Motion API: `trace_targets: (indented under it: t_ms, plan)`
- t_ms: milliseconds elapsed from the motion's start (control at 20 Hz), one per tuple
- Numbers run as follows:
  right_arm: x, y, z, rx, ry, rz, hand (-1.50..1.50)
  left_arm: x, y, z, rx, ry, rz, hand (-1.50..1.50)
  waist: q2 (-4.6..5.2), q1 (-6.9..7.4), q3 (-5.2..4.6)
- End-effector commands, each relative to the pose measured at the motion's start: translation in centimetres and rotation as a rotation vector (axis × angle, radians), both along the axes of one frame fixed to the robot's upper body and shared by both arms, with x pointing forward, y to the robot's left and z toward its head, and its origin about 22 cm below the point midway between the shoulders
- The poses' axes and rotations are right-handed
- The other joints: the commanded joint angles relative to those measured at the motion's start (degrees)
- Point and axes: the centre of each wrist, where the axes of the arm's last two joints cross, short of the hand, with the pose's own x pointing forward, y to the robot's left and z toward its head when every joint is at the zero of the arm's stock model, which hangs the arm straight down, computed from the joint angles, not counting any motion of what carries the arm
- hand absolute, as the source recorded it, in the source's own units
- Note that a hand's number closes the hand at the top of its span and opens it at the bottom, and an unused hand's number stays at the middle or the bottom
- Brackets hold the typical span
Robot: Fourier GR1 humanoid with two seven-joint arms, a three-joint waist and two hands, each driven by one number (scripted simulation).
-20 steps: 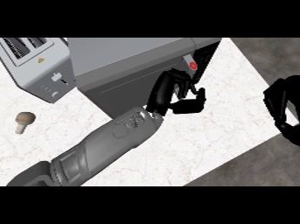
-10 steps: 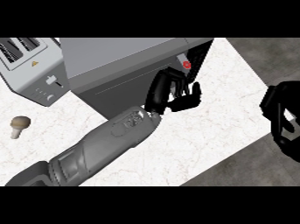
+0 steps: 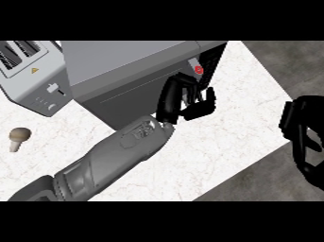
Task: Pick up the milk, place it into the microwave and close the microwave
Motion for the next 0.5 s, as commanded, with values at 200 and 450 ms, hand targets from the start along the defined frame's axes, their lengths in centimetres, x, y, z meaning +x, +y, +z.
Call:
trace_targets:
  t_ms: [200, 450]
  plan:
    - [-1.7, 1.8, -1.9, -0.075, 0.09, 0.163, 1.5, 1.0, -0.6, 2.7, -0.343, 0.296, 0.068, 1.5, 1.96, 3.05, -1.15]
    - [-3.3, 2.5, -3.5, -0.063, 0.158, 0.169, 1.5, 1.5, 0.7, 1.8, -0.464, 0.363, 0.049, 1.5, 1.4, 5.09, -0.94]
